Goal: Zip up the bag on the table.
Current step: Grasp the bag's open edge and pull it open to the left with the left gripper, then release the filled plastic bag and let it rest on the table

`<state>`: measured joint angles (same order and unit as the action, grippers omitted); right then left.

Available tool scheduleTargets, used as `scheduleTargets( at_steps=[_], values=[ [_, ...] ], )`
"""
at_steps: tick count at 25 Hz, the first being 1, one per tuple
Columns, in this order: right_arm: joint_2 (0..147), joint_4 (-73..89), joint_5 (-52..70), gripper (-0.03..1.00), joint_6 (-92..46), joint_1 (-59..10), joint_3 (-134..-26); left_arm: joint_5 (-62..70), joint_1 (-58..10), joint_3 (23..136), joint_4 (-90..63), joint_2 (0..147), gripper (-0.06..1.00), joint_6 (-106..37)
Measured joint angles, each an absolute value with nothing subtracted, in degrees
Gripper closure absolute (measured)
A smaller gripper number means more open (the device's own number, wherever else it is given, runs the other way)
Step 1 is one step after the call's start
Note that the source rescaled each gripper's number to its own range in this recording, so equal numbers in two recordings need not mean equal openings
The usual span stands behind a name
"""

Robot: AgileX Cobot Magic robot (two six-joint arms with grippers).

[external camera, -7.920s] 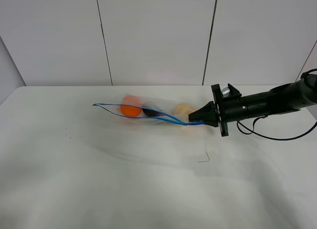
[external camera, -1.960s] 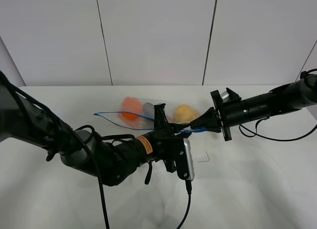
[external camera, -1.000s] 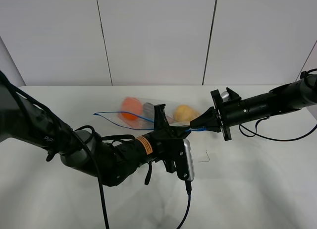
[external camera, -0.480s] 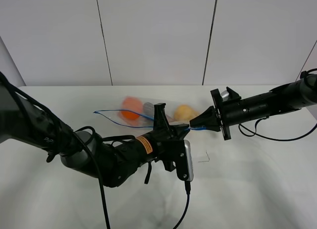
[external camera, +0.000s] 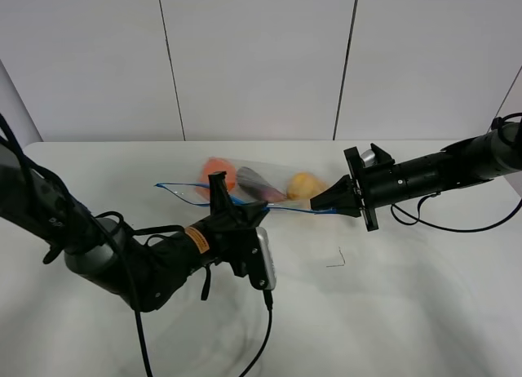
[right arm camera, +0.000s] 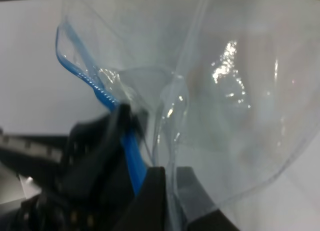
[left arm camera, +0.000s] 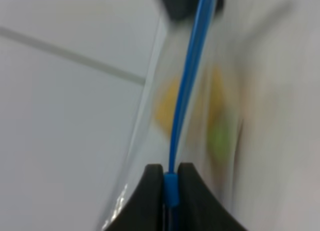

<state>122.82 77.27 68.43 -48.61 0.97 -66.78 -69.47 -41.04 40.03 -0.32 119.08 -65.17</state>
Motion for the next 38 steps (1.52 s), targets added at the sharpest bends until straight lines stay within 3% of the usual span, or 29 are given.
scheduleTargets(
  at_steps=[15,25,27,30,33,38],
  values=[
    [122.8,76.6,68.5,0.97,-48.6,0.9,-66.8,-70.9,-18.6,28.9,0.0,119.0,0.94,-62.6],
    [122.8,76.3,68.5,0.97,-48.6,0.9,-66.8,-70.8,-16.8,28.5,3.0,119.0,0.92,-60.2],
    [122.8,75.7,68.7,0.97,-48.6,1.0,-66.8,-70.5,-16.6,28.5,1.9,119.0,0.8,-56.1],
    [122.8,75.4,68.7,0.97,-48.6,1.0,-66.8,-70.4,-16.2,28.2,0.0,119.0,0.38,-48.9],
    [122.8,75.3,68.7,0.97,-48.6,1.0,-66.8,-70.3,-16.2,28.2,-2.9,119.0,0.06,-45.3],
    [122.8,75.2,68.7,0.97,-48.6,1.0,-66.8,-70.3,-16.2,28.2,-9.9,119.0,-0.05,-44.7]
  ],
)
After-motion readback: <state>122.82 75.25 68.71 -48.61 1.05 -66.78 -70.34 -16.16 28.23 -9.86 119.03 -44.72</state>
